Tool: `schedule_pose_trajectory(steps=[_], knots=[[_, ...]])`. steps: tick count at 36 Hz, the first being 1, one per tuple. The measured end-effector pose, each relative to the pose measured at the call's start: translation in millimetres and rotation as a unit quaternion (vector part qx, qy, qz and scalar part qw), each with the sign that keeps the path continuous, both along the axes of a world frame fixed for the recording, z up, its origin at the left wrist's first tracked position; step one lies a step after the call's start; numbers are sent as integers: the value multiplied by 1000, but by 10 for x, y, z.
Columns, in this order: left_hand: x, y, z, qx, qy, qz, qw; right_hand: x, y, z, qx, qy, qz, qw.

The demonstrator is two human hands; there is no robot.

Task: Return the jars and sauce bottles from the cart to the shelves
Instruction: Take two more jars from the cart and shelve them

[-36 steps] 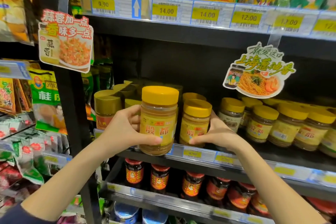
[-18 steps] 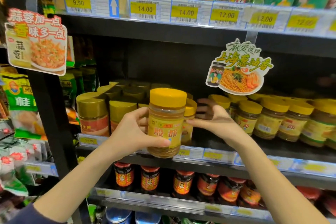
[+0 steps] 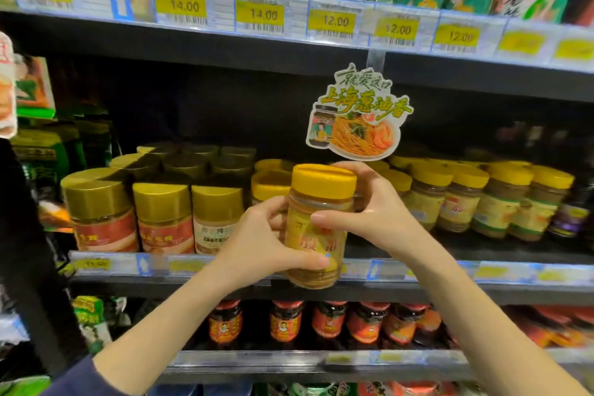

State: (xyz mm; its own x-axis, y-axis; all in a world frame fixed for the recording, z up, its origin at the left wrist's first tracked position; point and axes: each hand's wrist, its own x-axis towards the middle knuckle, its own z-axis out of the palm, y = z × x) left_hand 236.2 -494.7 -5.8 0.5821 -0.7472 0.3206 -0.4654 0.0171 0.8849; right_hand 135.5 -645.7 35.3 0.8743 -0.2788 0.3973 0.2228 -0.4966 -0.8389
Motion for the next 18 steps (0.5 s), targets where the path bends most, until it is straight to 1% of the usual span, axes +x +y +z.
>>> schedule_pose_trajectory(steps=[2,6,13,15,18], knots=[[-7,-23,-14,1,-12,1,1000,-22,-12,-3,8,-10,-8,1000],[-42,-57,-38,-8,-23,-14,1000,-38,-54,-11,-4,-33,-22,999],[-48,-29,-90,-14,-54,-28,998,26,-125,72,14,-61,-1,998],[6,36,-126,-3,-80,-14,997,45,-176,115,12,-70,-4,997],[131,198,-240,55,-174,26,983,67,-287,174,18,-86,-10,996]])
